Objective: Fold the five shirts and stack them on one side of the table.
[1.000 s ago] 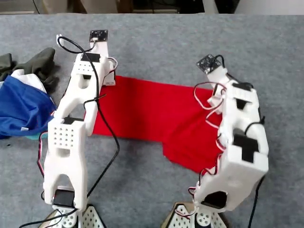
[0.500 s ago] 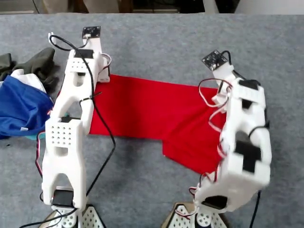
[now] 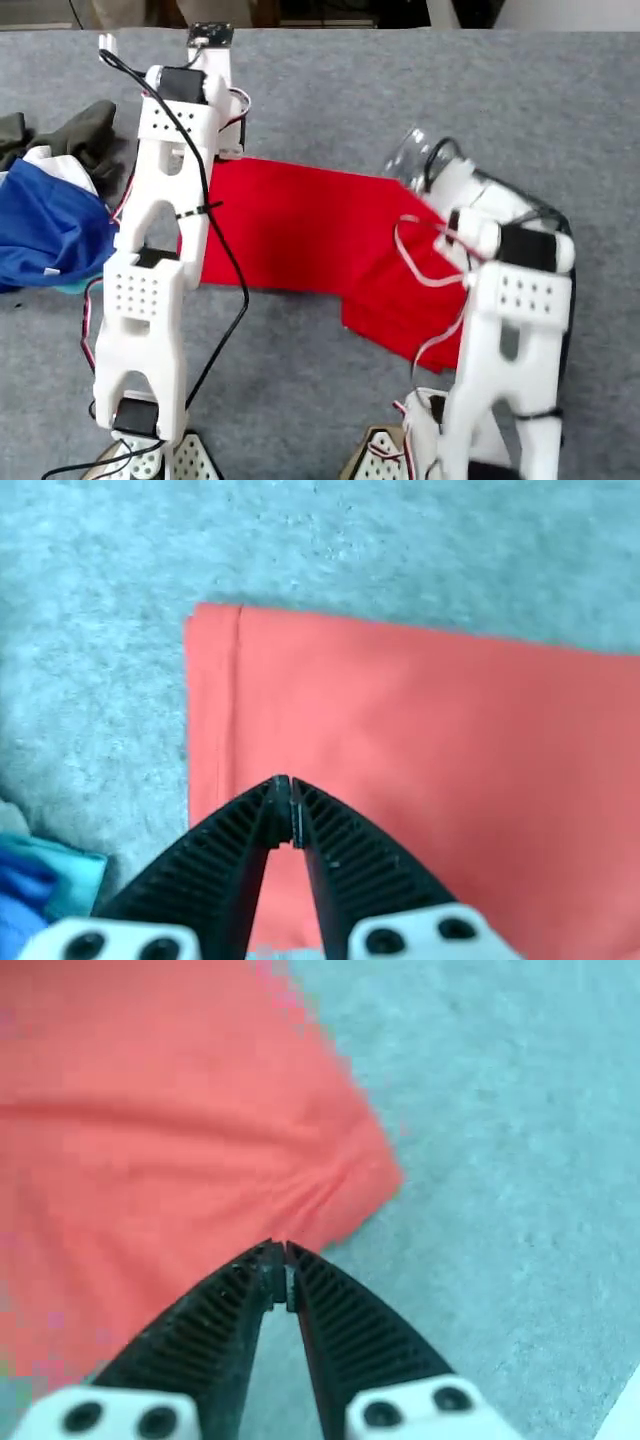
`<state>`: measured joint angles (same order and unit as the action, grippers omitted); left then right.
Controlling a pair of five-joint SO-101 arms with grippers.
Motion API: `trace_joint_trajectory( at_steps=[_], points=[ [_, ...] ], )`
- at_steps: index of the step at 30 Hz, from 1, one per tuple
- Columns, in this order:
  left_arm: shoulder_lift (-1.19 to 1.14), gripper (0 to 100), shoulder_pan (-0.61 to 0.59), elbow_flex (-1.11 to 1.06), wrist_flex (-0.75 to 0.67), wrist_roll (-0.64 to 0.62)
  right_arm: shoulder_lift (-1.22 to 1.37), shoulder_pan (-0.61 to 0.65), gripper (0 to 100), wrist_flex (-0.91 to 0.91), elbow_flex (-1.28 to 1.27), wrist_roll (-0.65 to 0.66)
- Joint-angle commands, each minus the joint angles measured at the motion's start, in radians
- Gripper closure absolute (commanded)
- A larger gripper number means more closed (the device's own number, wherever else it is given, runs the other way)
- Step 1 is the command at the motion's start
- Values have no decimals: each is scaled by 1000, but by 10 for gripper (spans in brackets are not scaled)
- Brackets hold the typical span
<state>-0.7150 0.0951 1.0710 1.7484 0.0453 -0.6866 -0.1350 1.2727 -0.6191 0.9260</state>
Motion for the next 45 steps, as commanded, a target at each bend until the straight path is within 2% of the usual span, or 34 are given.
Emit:
trace_joint_trajectory(
  at_steps=[1, 6, 10, 12, 15, 22, 41, 45],
  points=[
    [200, 981, 37, -120, 14, -15, -93, 54, 957, 169, -13, 34],
    [562, 981, 137, -402, 9, -9, -147, 114, 845, 307, -62, 35],
    [771, 981, 221, -583, -58, 38, -223, 209, 860, 373, -159, 32],
    [834, 981, 232, -663, -110, 91, -263, 260, 858, 387, -229, 26],
    [900, 981, 232, -766, -193, 103, -295, 286, 857, 356, -323, 26],
    [952, 981, 235, -852, -267, 106, -154, 292, 857, 245, -383, 35],
    [949, 981, 241, -853, -269, 103, 320, 295, 857, -180, -510, 81],
    [949, 981, 239, -850, -269, 104, 418, 294, 857, -181, -455, 78]
  ],
)
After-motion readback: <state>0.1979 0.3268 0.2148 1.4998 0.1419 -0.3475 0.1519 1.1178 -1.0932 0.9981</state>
